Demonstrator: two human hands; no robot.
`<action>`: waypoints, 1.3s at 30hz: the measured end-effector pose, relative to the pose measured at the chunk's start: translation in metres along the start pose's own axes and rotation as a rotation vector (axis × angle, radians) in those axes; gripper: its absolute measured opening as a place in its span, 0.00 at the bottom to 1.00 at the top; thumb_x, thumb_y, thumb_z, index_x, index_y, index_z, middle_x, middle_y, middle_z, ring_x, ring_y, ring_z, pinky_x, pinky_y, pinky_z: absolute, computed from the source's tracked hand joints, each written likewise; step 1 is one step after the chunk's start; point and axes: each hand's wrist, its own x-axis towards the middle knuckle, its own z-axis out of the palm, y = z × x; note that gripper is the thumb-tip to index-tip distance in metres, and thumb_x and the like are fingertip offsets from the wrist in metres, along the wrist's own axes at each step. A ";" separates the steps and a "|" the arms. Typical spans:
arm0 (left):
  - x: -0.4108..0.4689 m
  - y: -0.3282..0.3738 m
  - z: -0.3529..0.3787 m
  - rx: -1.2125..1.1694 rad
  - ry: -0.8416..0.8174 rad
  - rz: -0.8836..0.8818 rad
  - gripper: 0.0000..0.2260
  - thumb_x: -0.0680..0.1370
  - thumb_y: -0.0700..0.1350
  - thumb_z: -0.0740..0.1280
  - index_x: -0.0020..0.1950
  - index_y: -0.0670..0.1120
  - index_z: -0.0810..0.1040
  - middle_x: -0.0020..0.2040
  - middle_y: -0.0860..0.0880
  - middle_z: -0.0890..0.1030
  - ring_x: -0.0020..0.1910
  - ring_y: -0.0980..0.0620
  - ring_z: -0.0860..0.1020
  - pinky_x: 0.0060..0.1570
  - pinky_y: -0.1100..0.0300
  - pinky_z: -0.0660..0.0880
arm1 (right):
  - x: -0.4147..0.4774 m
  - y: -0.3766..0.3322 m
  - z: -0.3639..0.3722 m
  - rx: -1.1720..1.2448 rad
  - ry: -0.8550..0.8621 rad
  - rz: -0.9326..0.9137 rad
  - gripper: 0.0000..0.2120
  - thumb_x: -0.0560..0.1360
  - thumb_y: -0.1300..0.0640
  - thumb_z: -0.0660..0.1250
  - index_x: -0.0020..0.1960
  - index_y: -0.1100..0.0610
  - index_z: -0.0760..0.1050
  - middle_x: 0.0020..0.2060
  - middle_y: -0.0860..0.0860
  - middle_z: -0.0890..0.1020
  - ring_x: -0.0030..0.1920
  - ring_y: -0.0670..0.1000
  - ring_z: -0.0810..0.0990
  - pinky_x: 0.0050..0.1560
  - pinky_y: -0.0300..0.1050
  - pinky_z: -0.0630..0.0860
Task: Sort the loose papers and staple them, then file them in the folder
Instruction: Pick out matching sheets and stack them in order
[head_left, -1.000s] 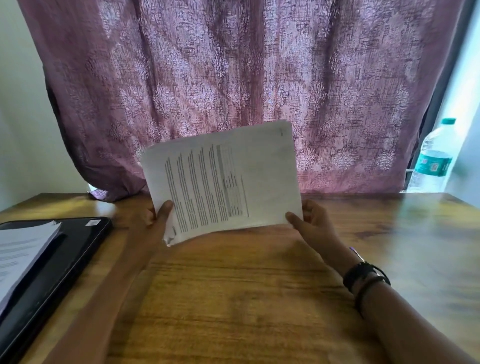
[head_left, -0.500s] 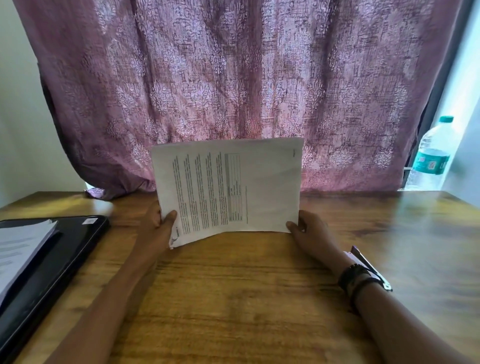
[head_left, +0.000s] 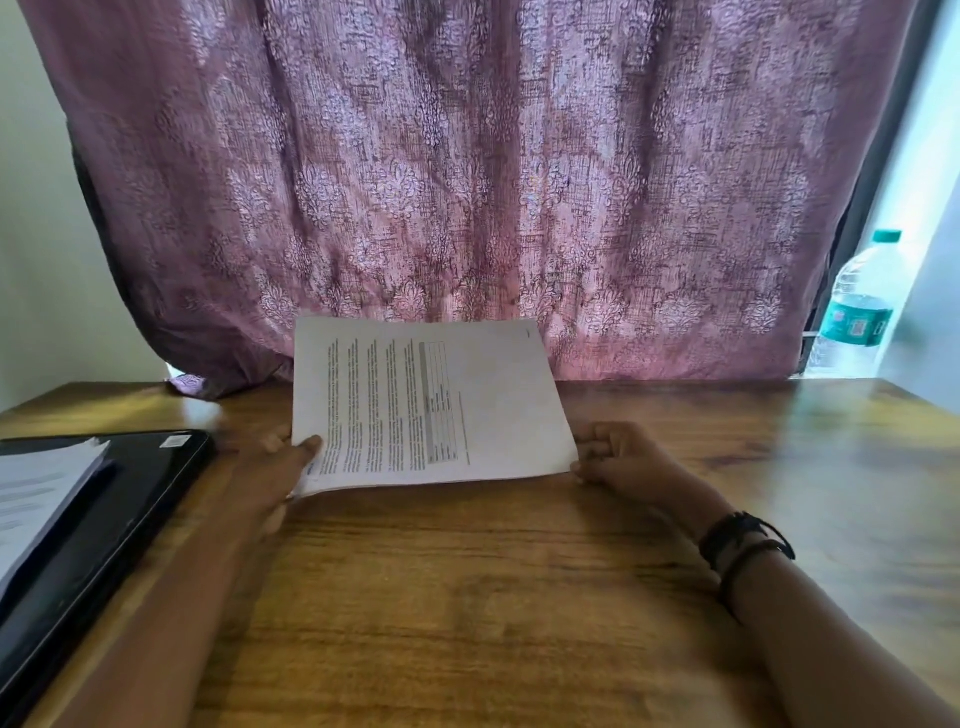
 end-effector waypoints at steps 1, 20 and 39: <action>0.001 0.000 -0.002 0.005 -0.014 0.002 0.15 0.79 0.39 0.64 0.66 0.40 0.72 0.57 0.38 0.80 0.54 0.39 0.80 0.57 0.41 0.76 | 0.000 -0.002 0.000 0.024 -0.010 0.012 0.18 0.74 0.74 0.65 0.60 0.58 0.77 0.46 0.56 0.84 0.42 0.52 0.81 0.39 0.36 0.79; 0.010 -0.013 -0.042 0.285 -0.446 -0.039 0.29 0.60 0.54 0.81 0.57 0.44 0.82 0.54 0.42 0.83 0.52 0.42 0.82 0.56 0.46 0.78 | 0.007 0.016 -0.006 0.108 0.288 0.070 0.09 0.78 0.65 0.66 0.47 0.72 0.79 0.41 0.61 0.83 0.38 0.51 0.80 0.39 0.40 0.77; 0.051 -0.038 -0.054 0.595 -0.611 -0.047 0.29 0.62 0.61 0.79 0.59 0.52 0.81 0.58 0.49 0.82 0.57 0.49 0.81 0.61 0.47 0.75 | 0.003 0.005 -0.016 0.268 -0.125 0.273 0.17 0.80 0.52 0.62 0.50 0.66 0.81 0.38 0.58 0.85 0.35 0.50 0.84 0.37 0.40 0.81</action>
